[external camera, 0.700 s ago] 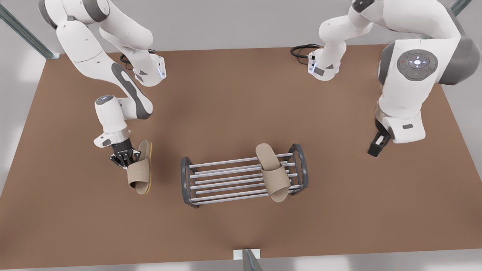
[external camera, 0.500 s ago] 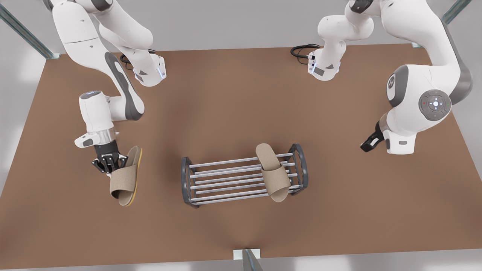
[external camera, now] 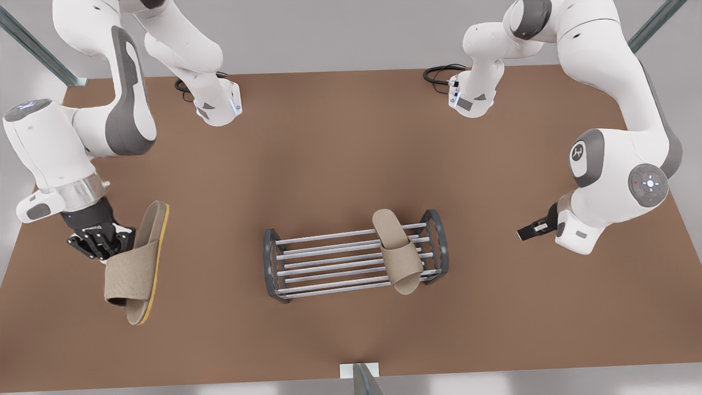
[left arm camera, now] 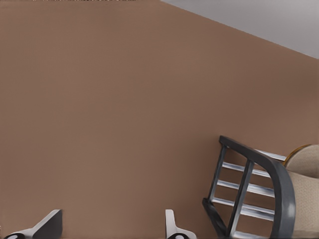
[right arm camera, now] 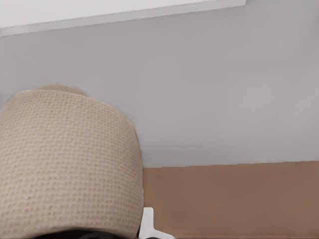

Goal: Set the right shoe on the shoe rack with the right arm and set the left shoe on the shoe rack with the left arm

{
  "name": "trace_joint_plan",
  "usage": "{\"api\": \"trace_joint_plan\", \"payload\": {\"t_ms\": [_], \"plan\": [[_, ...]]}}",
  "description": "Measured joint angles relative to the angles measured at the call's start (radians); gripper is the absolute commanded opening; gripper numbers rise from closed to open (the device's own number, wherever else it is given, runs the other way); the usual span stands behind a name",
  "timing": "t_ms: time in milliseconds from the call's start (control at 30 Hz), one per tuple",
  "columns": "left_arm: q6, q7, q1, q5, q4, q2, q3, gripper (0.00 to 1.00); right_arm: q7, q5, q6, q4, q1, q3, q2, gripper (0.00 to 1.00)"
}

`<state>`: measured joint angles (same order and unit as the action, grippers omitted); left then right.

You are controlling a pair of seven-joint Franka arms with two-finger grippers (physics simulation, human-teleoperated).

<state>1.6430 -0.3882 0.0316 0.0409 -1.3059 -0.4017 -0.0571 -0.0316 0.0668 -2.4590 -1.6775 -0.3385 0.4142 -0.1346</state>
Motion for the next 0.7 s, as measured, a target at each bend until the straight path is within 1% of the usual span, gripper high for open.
{"api": "trace_joint_plan", "payload": {"t_ms": [67,133,200,267,300,367,533,700], "plan": [[0.004,0.034,0.004,-0.001,-0.001,0.000,0.000,1.00,-0.028,-0.017,0.075,0.042,0.094,0.000,-0.027,0.21],[0.007,0.064,0.005,-0.001,0.000,-0.001,0.000,1.00,-0.055,-0.028,0.130,0.048,0.177,0.001,-0.034,0.21],[0.009,0.091,0.002,-0.001,-0.001,-0.001,-0.001,1.00,-0.086,-0.038,0.169,0.052,0.237,0.001,-0.039,0.21],[0.011,0.115,0.004,-0.002,-0.002,-0.002,0.000,1.00,-0.122,-0.073,0.197,0.088,0.294,0.000,-0.075,0.21],[0.012,0.126,0.002,-0.002,-0.002,-0.002,0.000,1.00,-0.142,-0.098,0.208,0.118,0.322,-0.003,-0.106,0.21],[0.013,0.147,0.001,-0.003,-0.002,-0.003,0.001,1.00,-0.189,-0.165,0.248,0.232,0.387,-0.011,-0.190,0.21],[0.013,0.188,0.010,-0.003,-0.004,-0.004,0.001,1.00,-0.320,-0.265,0.339,0.392,0.509,-0.032,-0.289,0.21],[0.015,0.218,0.013,-0.003,-0.004,-0.005,0.001,1.00,-0.446,-0.295,0.383,0.568,0.732,-0.242,-0.434,0.21]]}}
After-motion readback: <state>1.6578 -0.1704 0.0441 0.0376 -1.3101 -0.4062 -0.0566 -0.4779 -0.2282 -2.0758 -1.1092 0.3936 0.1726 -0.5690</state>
